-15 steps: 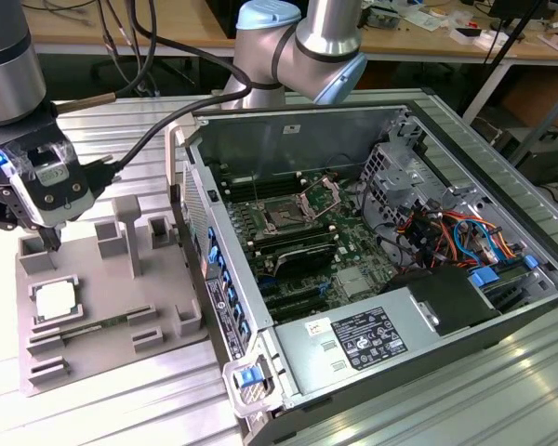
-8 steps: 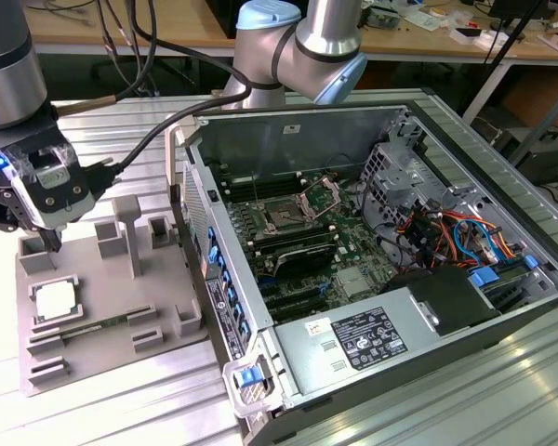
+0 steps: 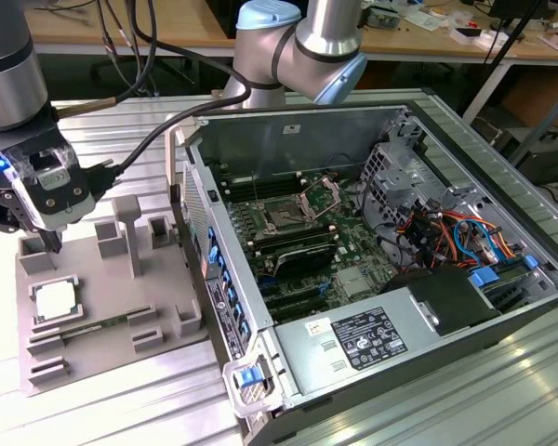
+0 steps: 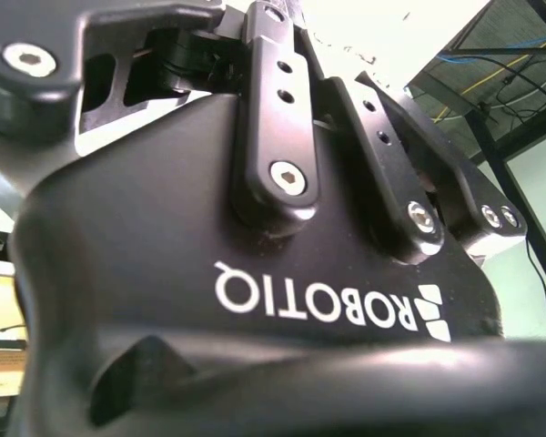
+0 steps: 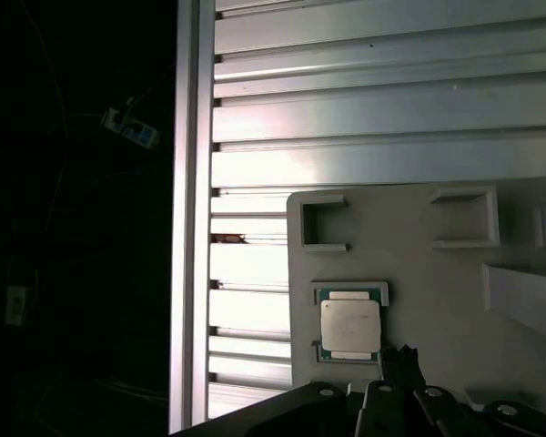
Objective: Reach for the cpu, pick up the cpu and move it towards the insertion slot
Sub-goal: 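Reach for the cpu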
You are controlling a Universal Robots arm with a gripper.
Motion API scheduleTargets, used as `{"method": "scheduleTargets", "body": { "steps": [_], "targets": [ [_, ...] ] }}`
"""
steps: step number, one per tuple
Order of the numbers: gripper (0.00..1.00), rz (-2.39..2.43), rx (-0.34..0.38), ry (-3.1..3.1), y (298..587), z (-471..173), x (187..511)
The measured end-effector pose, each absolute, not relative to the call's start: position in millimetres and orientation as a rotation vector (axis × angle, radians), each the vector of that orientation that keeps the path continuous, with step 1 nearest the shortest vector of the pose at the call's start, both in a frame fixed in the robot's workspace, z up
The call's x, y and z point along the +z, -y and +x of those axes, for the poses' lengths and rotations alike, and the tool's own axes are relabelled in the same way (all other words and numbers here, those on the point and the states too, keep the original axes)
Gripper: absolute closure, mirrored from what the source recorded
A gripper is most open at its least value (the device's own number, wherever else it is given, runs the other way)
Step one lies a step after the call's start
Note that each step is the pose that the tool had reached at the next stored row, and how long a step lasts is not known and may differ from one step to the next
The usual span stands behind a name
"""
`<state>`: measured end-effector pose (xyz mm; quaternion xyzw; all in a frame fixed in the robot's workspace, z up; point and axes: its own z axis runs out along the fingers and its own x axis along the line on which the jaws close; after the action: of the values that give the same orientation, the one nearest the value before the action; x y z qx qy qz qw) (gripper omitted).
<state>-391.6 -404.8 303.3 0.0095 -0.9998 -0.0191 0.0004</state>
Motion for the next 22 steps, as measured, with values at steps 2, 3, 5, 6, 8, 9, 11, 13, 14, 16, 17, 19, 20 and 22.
{"method": "scheduleTargets", "body": {
  "steps": [2,3,5,6,8,9,11,13,14,16,17,19,20,22],
  "targets": [
    [0.89,0.030,-0.060,3.140,404.8,-391.6,302.5],
    [0.89,0.030,-0.060,3.140,404.8,-391.6,302.2],
    [0.89,0.030,-0.060,3.140,404.8,-391.6,301.6],
    [0.89,0.030,-0.060,3.140,404.8,-391.6,301.2],
    [0.89,0.030,-0.060,3.140,404.8,-391.6,300.7],
    [0.89,0.030,-0.060,3.140,404.8,-391.6,300.5],
    [0.89,0.030,-0.060,3.140,404.8,-391.6,299.9],
    [0.89,0.030,-0.060,3.140,404.8,-391.6,299.3],
    [0.89,0.030,-0.060,3.140,404.8,-391.6,299.0],
    [0.89,0.030,-0.060,3.140,404.9,-391.7,298.4],
    [0.89,0.030,-0.060,3.140,404.9,-391.7,298.1],
    [0.89,0.030,-0.060,3.140,405.1,-392.0,297.0],
    [0.89,0.030,-0.060,3.140,405.2,-392.2,296.5],
    [0.89,0.030,-0.060,3.140,405.5,-392.4,295.6]
  ]
}}
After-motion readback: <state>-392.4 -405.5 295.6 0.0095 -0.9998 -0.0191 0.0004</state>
